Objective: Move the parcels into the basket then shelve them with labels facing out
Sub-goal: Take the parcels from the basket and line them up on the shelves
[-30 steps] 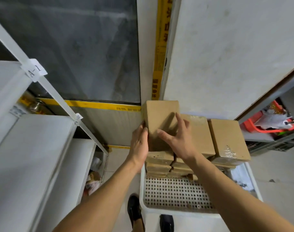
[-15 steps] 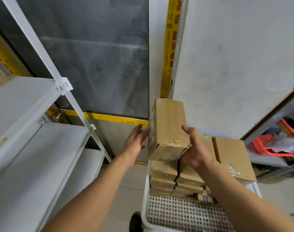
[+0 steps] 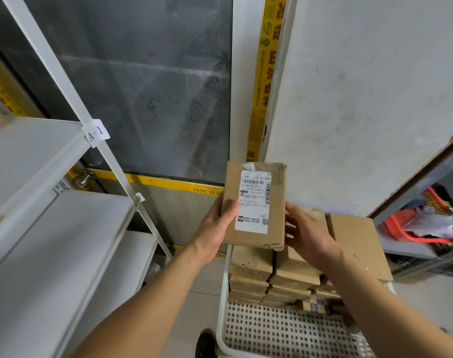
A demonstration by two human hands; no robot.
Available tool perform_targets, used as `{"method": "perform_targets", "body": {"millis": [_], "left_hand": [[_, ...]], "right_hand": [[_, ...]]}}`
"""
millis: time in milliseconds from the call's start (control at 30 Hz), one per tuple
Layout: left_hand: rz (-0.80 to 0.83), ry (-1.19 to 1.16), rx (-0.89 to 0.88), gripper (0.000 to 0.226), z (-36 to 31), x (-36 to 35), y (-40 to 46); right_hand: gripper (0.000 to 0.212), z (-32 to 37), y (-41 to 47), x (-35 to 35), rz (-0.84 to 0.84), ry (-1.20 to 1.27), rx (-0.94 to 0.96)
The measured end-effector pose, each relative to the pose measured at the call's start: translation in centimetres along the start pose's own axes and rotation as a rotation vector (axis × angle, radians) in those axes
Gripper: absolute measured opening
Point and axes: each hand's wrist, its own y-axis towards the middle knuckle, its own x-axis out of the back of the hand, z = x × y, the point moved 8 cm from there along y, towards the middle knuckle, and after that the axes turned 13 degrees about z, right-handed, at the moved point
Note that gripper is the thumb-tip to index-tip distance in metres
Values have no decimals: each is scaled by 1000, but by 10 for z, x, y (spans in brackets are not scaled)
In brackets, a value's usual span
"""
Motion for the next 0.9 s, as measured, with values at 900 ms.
{"method": "perform_targets", "body": {"millis": [900], "left_hand": [[-444, 280, -67, 58, -63, 63, -161]], "right_hand": [[52, 57, -11, -158, 363, -375, 193]]}}
